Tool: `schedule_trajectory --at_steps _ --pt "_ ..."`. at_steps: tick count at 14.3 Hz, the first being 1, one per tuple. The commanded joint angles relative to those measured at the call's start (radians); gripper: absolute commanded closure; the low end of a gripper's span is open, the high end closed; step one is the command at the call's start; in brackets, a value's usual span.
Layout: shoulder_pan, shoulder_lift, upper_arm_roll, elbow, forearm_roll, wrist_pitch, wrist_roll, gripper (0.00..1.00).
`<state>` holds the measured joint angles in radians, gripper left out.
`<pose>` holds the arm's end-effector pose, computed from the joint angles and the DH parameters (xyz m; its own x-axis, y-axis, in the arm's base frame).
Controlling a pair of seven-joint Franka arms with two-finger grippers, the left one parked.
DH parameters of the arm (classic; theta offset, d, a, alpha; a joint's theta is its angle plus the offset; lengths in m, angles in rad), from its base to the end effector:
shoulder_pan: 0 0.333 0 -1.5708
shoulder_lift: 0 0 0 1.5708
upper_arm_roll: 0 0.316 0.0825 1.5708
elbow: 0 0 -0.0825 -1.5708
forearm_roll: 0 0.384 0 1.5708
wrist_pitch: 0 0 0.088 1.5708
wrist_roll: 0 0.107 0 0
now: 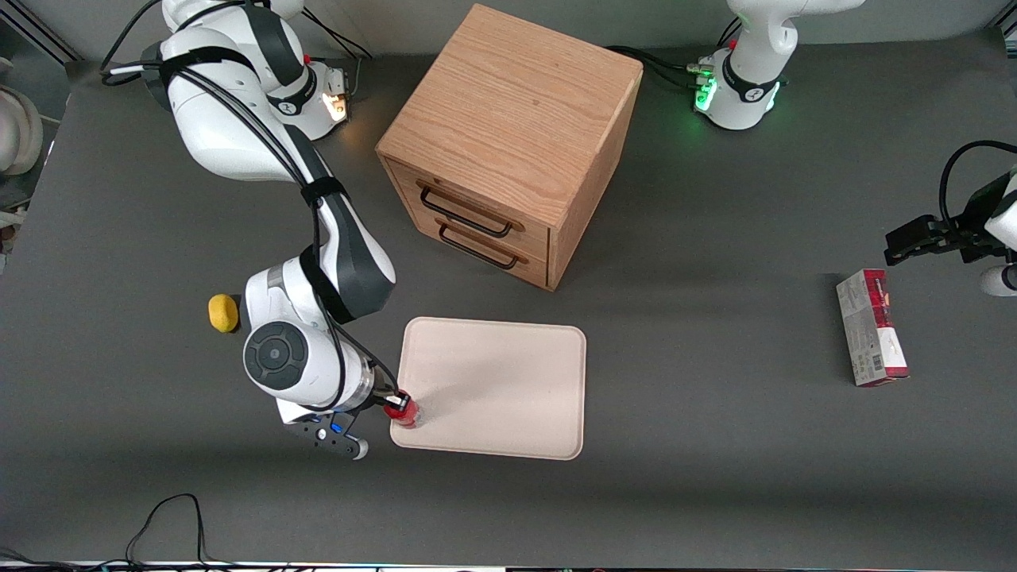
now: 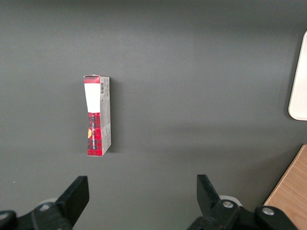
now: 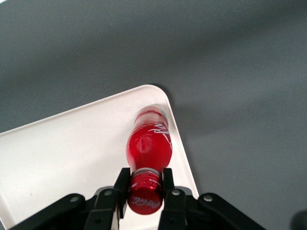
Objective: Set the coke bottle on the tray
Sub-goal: 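Lower the bottle onto the tray corner and open the right gripper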
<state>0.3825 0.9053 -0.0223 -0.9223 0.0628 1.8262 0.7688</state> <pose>0.7255 0.2859 0.3385 0.9145 -0.4035 -0.0311 -0.4043 -0.9141 -0.0300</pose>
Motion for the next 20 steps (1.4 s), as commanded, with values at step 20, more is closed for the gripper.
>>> schedule_trajectory --at_steps 20 --pt "0.012 -0.225 -0.010 -0.117 -0.005 -0.182 -0.112 0.00"
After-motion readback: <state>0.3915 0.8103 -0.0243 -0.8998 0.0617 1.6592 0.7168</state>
